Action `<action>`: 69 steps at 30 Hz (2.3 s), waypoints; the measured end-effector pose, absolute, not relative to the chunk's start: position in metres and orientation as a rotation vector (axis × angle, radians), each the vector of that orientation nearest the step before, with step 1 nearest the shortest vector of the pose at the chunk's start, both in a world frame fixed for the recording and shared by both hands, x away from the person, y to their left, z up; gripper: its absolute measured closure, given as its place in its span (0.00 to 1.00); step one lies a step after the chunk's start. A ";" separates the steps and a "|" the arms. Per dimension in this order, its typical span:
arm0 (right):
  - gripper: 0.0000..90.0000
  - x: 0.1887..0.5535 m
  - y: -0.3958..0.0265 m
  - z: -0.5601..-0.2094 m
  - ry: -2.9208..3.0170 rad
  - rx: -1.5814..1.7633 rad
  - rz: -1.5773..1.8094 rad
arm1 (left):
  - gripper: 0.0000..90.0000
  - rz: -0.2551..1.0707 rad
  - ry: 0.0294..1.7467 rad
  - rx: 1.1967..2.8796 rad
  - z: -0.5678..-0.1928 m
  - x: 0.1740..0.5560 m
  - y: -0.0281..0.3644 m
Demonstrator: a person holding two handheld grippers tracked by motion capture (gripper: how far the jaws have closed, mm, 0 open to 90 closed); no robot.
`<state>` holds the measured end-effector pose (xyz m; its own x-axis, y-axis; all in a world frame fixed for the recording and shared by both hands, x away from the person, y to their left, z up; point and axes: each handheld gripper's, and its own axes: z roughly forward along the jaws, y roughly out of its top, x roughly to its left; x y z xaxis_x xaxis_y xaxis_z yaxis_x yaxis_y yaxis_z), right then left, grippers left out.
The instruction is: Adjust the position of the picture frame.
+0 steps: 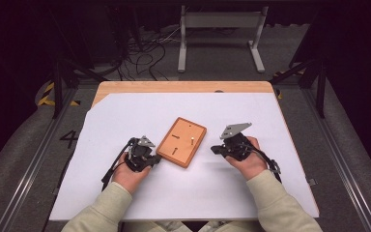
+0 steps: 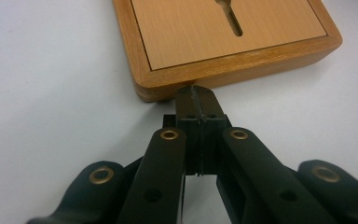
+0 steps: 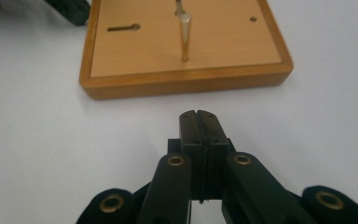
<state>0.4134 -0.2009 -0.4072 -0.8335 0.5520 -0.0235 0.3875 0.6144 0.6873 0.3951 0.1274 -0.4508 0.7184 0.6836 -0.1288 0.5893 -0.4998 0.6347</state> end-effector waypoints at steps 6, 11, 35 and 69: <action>1.00 0.442 -0.191 -0.397 2.618 0.741 1.028 | 0.98 0.203 0.930 2.222 -0.443 0.385 0.136; 1.00 0.471 -0.169 -0.391 2.670 0.702 0.987 | 0.97 0.207 0.951 2.195 -0.442 0.374 0.151; 1.00 0.536 -0.114 -0.406 2.674 0.743 1.075 | 0.95 0.225 0.971 2.165 -0.441 0.353 0.168; 1.00 0.578 -0.056 -0.426 2.785 0.747 0.736 | 0.95 0.171 0.876 2.174 -0.436 0.365 0.160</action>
<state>0.5779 -0.0556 -0.4262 -0.8612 0.5074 -0.0308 0.4260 0.7535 0.5008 0.3646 0.1597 -0.4360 0.7543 0.6390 -0.1506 0.5355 -0.4661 0.7043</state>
